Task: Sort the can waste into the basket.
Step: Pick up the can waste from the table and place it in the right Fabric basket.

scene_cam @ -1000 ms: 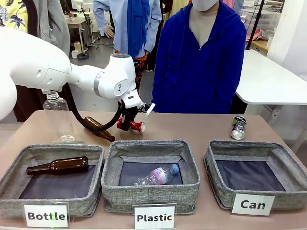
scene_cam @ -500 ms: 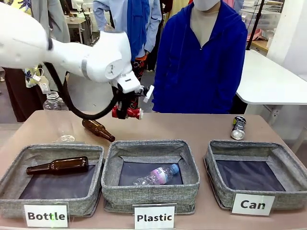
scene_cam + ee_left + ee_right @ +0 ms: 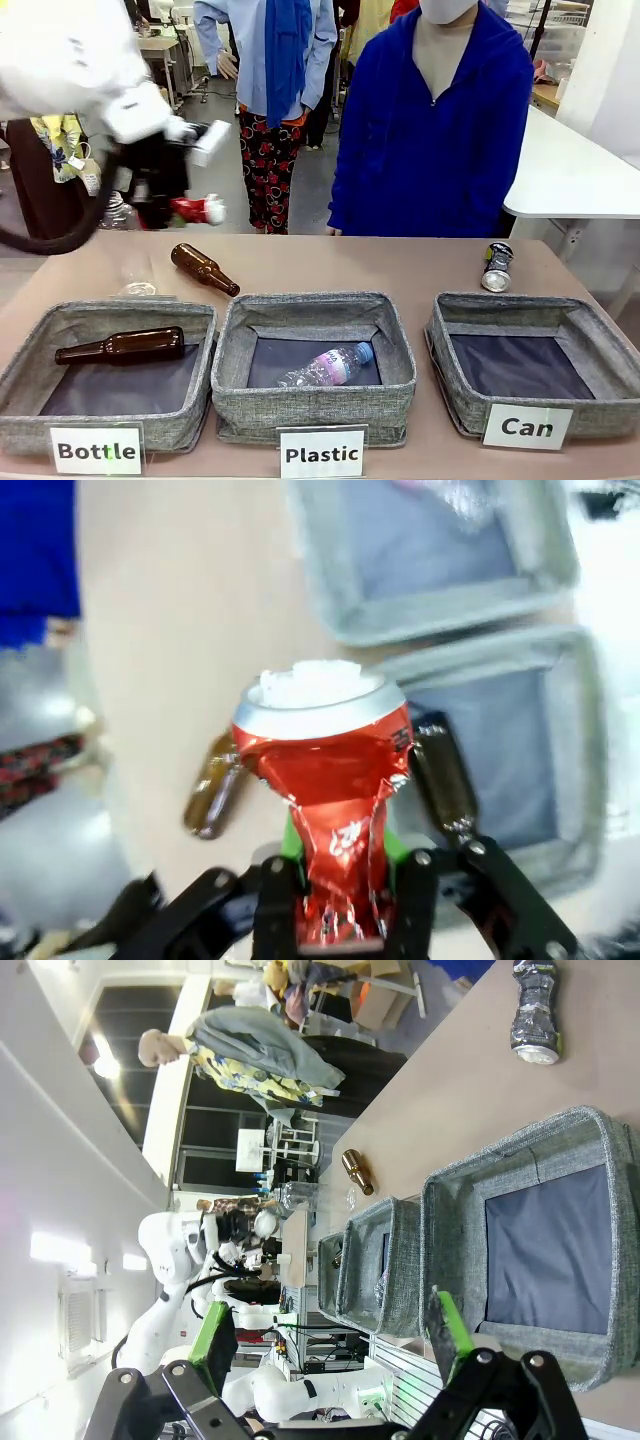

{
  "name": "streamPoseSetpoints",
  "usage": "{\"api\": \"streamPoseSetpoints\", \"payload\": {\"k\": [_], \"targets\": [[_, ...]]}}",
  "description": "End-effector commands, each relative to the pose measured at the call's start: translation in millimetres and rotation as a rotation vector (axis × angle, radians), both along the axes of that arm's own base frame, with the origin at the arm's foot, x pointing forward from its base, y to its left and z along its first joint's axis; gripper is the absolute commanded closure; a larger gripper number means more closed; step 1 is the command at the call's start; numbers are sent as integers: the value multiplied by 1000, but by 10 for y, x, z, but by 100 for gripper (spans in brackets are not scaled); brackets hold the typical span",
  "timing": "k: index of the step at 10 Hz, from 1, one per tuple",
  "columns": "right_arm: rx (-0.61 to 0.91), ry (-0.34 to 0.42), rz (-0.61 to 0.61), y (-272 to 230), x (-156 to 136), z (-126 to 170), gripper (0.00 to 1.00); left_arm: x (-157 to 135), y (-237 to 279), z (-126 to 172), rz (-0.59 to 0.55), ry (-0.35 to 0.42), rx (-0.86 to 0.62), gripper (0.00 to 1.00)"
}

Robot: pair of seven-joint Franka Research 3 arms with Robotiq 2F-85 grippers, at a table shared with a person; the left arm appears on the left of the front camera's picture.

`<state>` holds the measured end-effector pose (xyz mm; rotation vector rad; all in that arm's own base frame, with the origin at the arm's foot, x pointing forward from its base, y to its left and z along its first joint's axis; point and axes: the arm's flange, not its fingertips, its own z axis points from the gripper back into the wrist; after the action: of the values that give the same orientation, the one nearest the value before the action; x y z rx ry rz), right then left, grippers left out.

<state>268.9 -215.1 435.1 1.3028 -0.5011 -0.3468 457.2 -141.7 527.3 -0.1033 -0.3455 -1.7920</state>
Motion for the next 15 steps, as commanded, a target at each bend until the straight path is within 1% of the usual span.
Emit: {"api": "streamPoseSetpoints", "payload": {"k": [1, 2, 3, 4, 8, 9, 10, 11, 12, 13, 15], "targets": [[6, -37, -4, -5, 17, 11, 0, -494, 666, -34, -56, 66, -128, 100], [6, -37, -4, -5, 17, 11, 0, -709, 937, -109, 9, 65, -226, 100], [6, -37, -4, -5, 17, 11, 0, -630, 1018, -253, 75, 136, -272, 100], [6, -37, -4, -5, 17, 11, 0, -508, 773, -12, -36, 50, -161, 100], [6, -37, -4, -5, 17, 11, 0, -508, 773, -12, -36, 50, -161, 100], [6, -37, -4, -5, 17, 11, 0, -553, 745, -19, -47, 54, -185, 78], [6, -37, -4, -5, 17, 11, 0, -458, 472, 12, -193, 140, -216, 78], [6, -37, -4, -5, 17, 11, 0, -468, 497, 122, -225, 182, -262, 78], [6, -37, -4, -5, 17, 11, 0, -495, 689, 173, -202, 197, -297, 78], [6, -37, -4, -5, 17, 11, 0, -552, 953, 185, -157, 193, -352, 78], [6, -37, -4, -5, 17, 11, 0, -742, 1493, 223, -90, 153, -456, 78]]}}
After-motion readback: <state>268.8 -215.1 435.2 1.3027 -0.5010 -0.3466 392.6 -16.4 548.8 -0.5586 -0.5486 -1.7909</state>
